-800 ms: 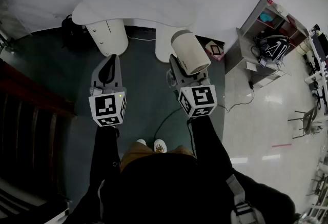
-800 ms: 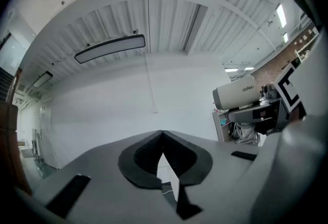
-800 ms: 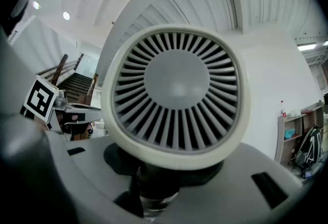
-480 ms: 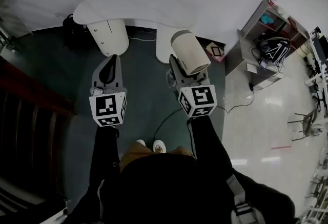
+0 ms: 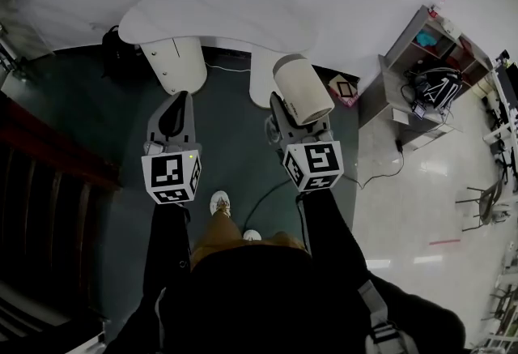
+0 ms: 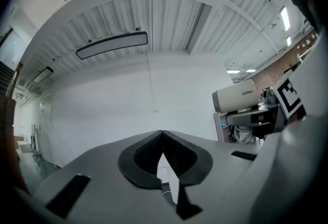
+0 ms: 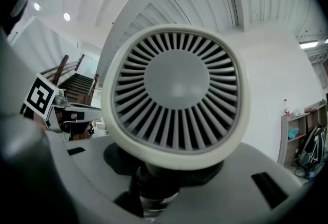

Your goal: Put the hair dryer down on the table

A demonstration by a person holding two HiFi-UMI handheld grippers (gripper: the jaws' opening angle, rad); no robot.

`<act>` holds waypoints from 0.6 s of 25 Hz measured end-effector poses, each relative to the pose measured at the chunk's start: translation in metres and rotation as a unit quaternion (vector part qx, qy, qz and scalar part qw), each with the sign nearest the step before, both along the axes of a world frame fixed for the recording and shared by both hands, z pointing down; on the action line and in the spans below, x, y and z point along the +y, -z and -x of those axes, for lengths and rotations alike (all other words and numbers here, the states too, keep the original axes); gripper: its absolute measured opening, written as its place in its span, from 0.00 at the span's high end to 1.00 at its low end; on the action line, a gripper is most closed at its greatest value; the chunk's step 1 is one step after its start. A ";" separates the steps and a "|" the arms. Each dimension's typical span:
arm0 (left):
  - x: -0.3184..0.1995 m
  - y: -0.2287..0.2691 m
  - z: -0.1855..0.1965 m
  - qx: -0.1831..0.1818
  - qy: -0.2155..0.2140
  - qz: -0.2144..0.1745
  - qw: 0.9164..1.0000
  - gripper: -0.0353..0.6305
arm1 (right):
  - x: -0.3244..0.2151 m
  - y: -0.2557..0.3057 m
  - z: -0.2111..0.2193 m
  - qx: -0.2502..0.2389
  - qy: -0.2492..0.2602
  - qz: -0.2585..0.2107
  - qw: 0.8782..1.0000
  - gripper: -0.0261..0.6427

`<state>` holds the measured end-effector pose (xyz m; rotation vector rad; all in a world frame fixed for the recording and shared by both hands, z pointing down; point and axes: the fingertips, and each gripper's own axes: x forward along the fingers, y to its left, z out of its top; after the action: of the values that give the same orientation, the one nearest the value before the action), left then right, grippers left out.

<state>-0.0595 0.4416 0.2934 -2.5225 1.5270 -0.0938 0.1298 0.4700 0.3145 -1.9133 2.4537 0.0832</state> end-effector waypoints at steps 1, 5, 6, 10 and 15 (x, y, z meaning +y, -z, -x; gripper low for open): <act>-0.006 -0.001 0.000 0.002 -0.001 0.000 1.000 0.92 | -0.005 -0.001 0.001 0.001 0.000 0.001 1.000 0.68; -0.040 0.004 -0.003 -0.002 -0.006 -0.011 1.000 0.92 | -0.036 -0.001 0.002 0.003 0.000 -0.004 1.000 0.68; -0.050 0.005 -0.004 -0.002 -0.008 -0.013 1.000 0.92 | -0.046 0.000 0.002 0.003 -0.001 -0.005 1.000 0.68; -0.094 0.007 0.000 0.005 -0.011 -0.015 1.000 0.92 | -0.086 -0.002 0.005 0.004 -0.005 -0.004 1.000 0.68; -0.159 0.004 0.003 0.012 -0.022 -0.017 1.000 0.92 | -0.147 -0.011 0.009 0.003 -0.018 0.002 1.000 0.68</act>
<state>-0.0629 0.2821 0.2895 -2.5379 1.4683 -0.0328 0.1204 0.3232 0.3253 -1.9633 2.4247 0.0838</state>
